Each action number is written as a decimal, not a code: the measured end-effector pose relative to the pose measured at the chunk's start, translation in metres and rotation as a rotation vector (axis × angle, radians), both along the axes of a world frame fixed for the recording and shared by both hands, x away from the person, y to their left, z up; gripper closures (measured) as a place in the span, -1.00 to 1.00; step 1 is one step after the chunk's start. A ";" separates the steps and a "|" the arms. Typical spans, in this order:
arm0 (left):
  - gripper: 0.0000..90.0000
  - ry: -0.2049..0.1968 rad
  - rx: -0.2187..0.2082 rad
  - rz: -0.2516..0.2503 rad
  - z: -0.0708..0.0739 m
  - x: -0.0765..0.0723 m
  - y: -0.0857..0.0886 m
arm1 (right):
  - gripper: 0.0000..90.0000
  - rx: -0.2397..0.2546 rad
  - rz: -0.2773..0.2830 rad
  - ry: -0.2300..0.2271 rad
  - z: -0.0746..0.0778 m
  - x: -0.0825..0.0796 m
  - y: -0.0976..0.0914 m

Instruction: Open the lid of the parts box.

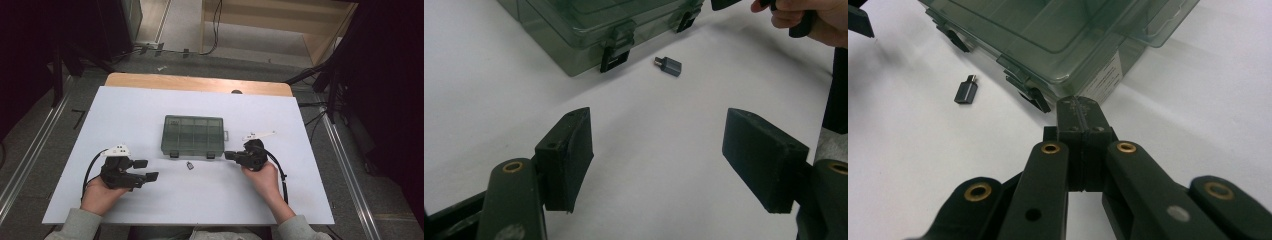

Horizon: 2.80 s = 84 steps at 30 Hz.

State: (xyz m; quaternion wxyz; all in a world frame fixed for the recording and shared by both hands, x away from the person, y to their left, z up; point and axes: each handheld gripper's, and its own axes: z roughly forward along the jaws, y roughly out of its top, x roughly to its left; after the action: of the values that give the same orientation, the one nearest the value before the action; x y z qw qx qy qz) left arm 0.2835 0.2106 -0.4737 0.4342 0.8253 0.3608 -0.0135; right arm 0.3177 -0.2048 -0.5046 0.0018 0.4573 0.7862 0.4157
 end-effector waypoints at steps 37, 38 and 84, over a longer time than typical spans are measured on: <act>-0.37 -0.002 -0.001 0.001 0.000 0.000 0.001 | 0.94 0.024 -0.001 -0.027 0.004 -0.002 0.001; -0.37 -0.002 -0.002 0.002 0.000 0.000 0.001 | 0.94 0.023 -0.001 -0.030 0.004 -0.002 0.001; -0.37 -0.006 0.002 0.011 0.000 0.001 0.001 | 0.92 0.014 0.033 -0.109 0.015 0.013 0.006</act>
State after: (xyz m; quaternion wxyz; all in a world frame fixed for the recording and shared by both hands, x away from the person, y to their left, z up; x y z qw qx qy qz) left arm 0.2845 0.2121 -0.4740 0.4345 0.8237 0.3643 -0.0083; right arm 0.3309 -0.1984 -0.4891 0.0346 0.4211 0.7893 0.4456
